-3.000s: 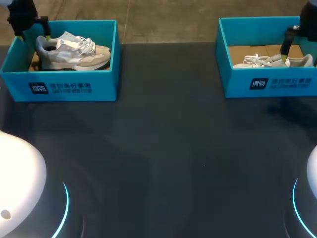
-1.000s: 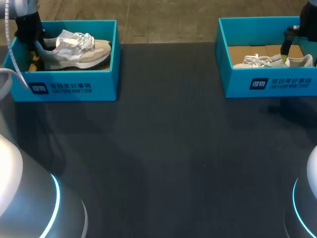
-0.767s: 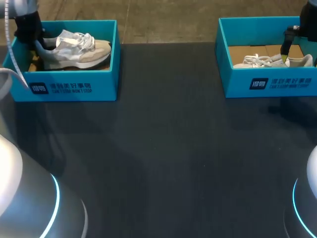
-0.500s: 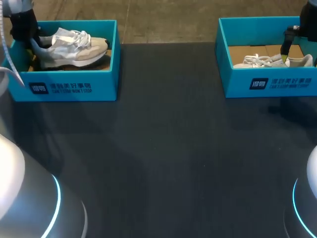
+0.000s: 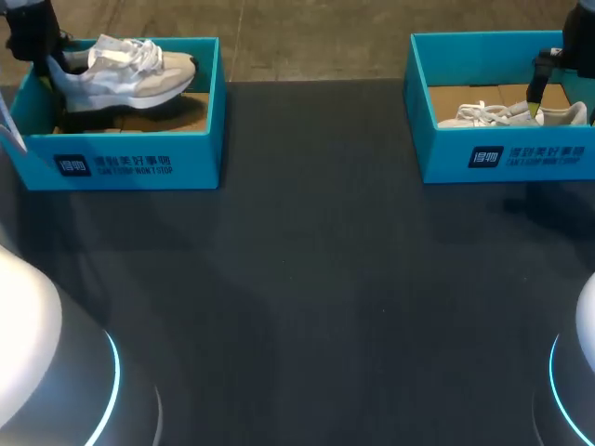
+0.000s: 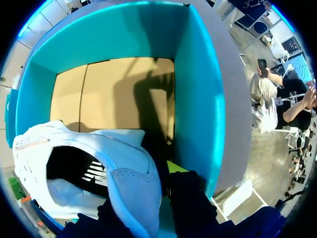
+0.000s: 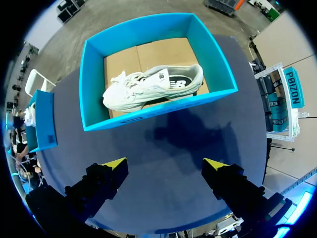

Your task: Take the shoe out of the shoebox, open the shoe tongue, remove and reinsert the insole, then place the shoe into the shoebox

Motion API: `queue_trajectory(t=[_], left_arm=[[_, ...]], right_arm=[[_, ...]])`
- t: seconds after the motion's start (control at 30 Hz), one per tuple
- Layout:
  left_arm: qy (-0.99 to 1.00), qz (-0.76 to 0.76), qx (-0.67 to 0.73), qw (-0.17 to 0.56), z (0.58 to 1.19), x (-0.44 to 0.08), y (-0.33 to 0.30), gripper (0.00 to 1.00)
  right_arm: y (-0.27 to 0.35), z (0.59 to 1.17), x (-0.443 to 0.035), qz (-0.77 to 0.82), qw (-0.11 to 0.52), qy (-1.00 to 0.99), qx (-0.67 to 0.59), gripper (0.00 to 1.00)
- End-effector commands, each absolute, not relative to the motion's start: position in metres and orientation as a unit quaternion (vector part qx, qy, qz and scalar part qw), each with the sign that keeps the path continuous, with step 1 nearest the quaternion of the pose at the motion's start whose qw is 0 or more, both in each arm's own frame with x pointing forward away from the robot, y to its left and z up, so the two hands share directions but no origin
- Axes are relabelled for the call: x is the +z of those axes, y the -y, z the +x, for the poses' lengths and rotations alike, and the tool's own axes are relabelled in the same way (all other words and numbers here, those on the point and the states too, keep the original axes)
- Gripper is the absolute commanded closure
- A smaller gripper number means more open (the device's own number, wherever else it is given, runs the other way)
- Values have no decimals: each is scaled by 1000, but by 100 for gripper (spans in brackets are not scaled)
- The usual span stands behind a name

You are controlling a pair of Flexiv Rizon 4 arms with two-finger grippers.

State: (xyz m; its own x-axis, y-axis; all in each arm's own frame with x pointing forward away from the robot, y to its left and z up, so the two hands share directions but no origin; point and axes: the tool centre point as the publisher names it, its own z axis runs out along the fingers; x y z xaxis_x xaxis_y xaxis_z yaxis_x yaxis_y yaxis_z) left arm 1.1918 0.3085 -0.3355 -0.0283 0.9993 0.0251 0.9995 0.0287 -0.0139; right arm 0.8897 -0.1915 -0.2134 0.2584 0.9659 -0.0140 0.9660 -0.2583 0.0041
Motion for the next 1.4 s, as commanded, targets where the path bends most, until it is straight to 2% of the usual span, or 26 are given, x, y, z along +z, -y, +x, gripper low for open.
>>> queue_trajectory(t=[0.03,0.8,1.4], left_arm=[[718,-696,-14,6,1176,-309,-305,100],[720,-692,-48,-18,1132,-221,-300,100],[712,-698,-74,-27,1038,-158,-268,100]], right_arm=[[191,890,-214,793,6,-609,-5,0],[191,890,-214,793,6,-609,-5,0],[191,890,-214,793,6,-609,-5,0]])
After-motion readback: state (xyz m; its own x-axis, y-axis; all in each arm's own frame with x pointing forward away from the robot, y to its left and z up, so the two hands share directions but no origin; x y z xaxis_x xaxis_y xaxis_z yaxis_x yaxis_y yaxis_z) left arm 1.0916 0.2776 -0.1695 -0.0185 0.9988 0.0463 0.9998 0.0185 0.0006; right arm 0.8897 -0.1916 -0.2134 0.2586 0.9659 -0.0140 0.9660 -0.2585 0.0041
